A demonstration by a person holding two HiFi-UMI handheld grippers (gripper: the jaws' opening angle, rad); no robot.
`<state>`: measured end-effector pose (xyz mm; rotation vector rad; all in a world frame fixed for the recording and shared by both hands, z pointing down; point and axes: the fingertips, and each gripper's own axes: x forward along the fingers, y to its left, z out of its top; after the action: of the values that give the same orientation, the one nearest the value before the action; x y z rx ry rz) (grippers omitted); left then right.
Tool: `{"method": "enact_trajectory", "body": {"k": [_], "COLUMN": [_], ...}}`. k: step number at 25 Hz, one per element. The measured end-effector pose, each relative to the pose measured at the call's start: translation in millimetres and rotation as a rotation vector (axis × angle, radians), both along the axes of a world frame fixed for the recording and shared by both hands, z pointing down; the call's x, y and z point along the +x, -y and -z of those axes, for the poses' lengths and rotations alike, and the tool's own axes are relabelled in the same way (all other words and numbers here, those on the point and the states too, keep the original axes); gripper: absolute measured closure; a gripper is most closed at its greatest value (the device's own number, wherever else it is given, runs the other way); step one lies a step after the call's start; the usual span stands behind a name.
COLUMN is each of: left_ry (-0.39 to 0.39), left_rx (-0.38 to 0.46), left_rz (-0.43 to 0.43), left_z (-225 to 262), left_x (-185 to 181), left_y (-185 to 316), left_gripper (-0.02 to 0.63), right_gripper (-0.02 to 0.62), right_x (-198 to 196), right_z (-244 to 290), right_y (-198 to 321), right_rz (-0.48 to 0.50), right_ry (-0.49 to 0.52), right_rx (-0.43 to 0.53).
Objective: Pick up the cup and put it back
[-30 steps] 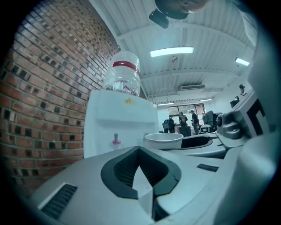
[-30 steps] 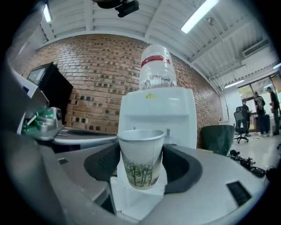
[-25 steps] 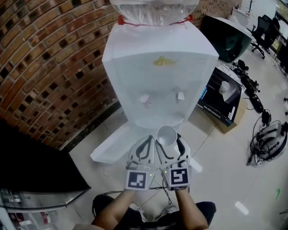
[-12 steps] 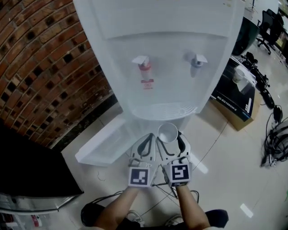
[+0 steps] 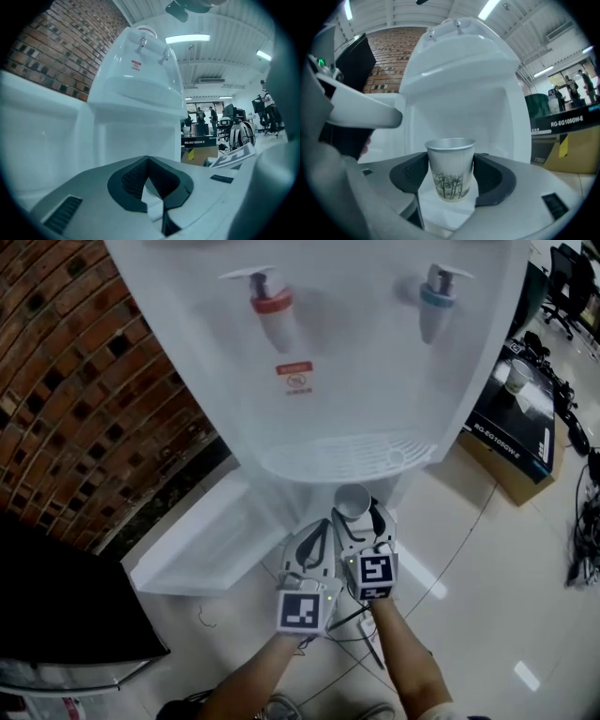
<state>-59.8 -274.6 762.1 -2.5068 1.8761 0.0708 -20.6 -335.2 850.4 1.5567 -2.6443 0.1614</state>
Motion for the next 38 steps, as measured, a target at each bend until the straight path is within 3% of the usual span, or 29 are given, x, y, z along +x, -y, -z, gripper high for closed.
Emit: {"method": "enact_trajectory", "body": {"k": [3, 11, 20, 24, 28, 31, 35, 38], "left_ry": [-0.029, 0.015, 0.041, 0.019, 0.014, 0.021, 0.031, 0.022], "left_rx": [-0.032, -0.084, -0.104, -0.098, -0.082, -0.047, 0.005, 0.061], "left_rz": [0.031, 0.029, 0.036, 0.035, 0.022, 0.002, -0.028, -0.037], "left_z": [-16, -50, -58, -52, -32, -4, 38, 73], "left_x": [-7, -16, -29, -23, -16, -10, -6, -7], "left_y": [2, -15, -23, -23, -25, -28, -37, -43], "left_gripper": [0.615, 0.615, 0.615, 0.615, 0.615, 0.615, 0.615, 0.615], "right_gripper": [0.287, 0.281, 0.241, 0.246, 0.402, 0.466, 0.541, 0.541], "right_x": [0, -11, -13, -1, -4, -9, -6, 4], "right_z": [-34, -93, -110, -85, -29, 31, 102, 143], "right_y": [27, 73, 72, 45, -4, -38, -71, -86], "right_rz": [-0.01, -0.032, -0.03, -0.057, -0.016, 0.01, 0.015, -0.01], "right_ry": [-0.003, -0.079, -0.059, -0.048, -0.027, 0.005, -0.023, 0.006], "right_rx": [-0.016, -0.037, -0.105, -0.09, -0.058, 0.004, 0.048, 0.044]}}
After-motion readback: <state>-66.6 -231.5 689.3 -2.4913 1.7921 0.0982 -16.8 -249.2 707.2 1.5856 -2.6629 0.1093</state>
